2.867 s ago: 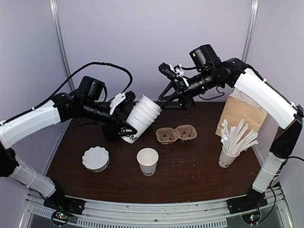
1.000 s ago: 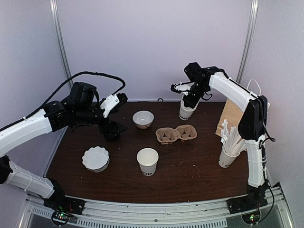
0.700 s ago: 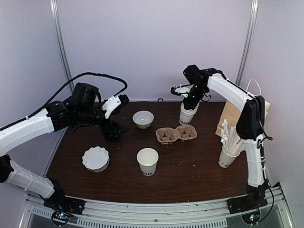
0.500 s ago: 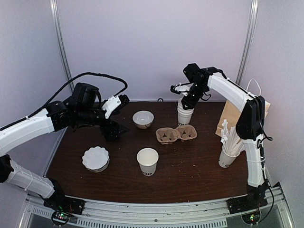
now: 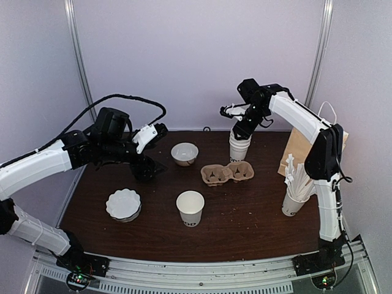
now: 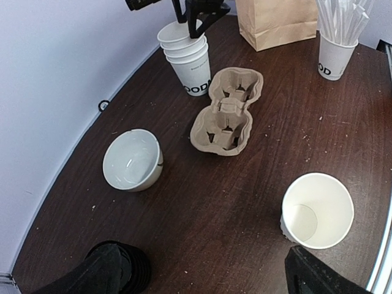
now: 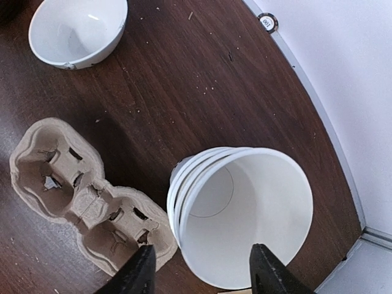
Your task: Pack the takeout coffee
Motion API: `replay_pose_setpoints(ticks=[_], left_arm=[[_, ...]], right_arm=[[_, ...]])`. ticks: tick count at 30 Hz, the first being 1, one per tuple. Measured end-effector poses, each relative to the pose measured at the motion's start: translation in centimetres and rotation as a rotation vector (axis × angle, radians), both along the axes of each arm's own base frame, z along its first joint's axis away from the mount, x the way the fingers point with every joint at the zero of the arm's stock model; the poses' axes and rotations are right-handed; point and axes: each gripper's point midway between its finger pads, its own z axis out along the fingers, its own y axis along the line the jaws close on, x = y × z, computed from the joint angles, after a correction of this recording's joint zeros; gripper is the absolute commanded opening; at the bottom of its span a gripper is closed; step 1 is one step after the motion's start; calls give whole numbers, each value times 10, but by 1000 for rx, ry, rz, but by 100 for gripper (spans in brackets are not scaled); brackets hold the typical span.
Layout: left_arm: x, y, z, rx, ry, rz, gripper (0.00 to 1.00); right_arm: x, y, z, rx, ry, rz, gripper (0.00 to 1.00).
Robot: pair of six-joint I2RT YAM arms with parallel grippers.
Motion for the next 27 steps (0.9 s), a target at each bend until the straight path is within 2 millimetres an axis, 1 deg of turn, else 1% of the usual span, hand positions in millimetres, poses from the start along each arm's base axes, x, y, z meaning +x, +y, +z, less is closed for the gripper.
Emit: replay_pose_setpoints(ticks=[2,4,5,7,8,10,11,12,13,14,16,17,19,21,22,23,24,26,27], left_arm=[[3,2,-3,10,6,19,97],[6,3,-6,27,20,39,97],[8,1,-5,33,31,45,97],[11,0,-3,33,44,57,95],[15,0,-2,35,48,79,94],[25,4,1,50,58,145,88],[34,8,3,73,60,202,87],[43,11,6,86,58,252,86],[57,17,9,112,59,331,84],[67,22,10,123,58,387,83],[94,44,9,150,70,535,77],[107,60,4,164,94,612,75],[126,94,-11,186,155,739,73],[141,128,-28,206,235,849,73],[147,142,-36,209,271,893,72],[153,153,-43,207,305,926,73],[157,160,-50,204,342,947,72],[163,165,-62,196,403,964,73],[166,164,-69,197,436,966,72]], right_arm=[[-4,0,9,14,-4,2,59],[-11,0,28,37,-25,8,59],[-17,-1,41,56,-41,14,59],[-34,-4,75,101,-86,31,59],[-46,-6,94,131,-110,41,58],[-72,-9,124,192,-151,68,57],[-83,-10,134,215,-165,81,56],[-98,-11,144,247,-175,103,56],[-113,-10,149,272,-178,124,56],[-126,-8,150,293,-172,149,56],[-154,2,140,328,-137,220,55],[-168,7,130,336,-105,259,55],[-197,22,102,341,-21,345,54],[-223,35,75,331,61,426,54],[-237,42,61,323,102,471,54],[-252,48,48,317,148,511,53],[-262,52,39,314,178,542,52],[-284,60,22,311,232,602,51],[-289,62,15,308,244,618,50]])
